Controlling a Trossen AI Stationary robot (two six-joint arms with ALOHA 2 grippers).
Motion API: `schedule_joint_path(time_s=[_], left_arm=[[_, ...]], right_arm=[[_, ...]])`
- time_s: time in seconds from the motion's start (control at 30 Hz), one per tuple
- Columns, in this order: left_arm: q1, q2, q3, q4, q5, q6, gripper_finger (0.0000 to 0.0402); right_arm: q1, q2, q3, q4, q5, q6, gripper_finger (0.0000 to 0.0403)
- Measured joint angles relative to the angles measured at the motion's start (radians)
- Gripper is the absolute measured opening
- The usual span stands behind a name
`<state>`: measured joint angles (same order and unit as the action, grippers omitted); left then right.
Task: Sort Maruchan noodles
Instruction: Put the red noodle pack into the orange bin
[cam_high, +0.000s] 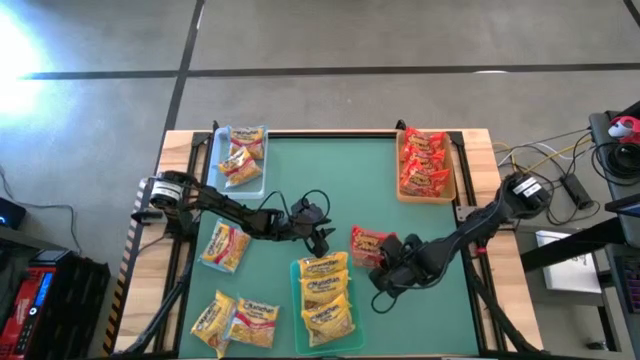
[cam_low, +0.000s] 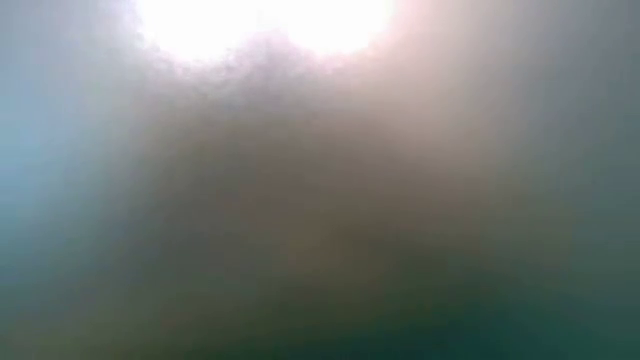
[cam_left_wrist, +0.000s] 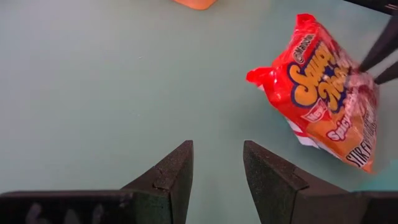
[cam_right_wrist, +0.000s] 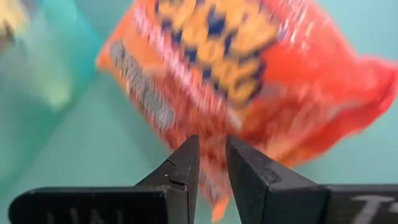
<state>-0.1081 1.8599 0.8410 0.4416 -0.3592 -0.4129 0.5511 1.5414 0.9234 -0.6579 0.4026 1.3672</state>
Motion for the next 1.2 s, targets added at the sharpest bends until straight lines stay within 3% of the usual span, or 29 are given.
schedule_joint_path(time_s=[0.2,0.5,0.93,1.07,1.2], left_arm=[[0.000,0.000,0.000,0.000,0.000,0.003,0.0125],[0.000,0.000,0.000,0.000,-0.001,0.011,0.0125],[-0.002,0.000,-0.002,-0.003,-0.001,0.007,0.0125],[-0.002,0.000,-0.002,0.001,-0.001,0.003,0.0125],[-0.002,0.000,-0.002,0.001,-0.001,0.003,0.0125]], right_arm=[[-0.078,0.000,0.000,0.030,0.102,-0.072,0.0068],[-0.071,-0.016,0.034,0.192,-0.080,-0.125,0.0068],[-0.021,0.113,0.035,0.245,-0.124,-0.077,0.0068],[-0.043,0.146,0.035,0.246,-0.085,-0.105,0.0068],[-0.091,0.169,0.035,0.245,0.019,-0.162,0.0068]])
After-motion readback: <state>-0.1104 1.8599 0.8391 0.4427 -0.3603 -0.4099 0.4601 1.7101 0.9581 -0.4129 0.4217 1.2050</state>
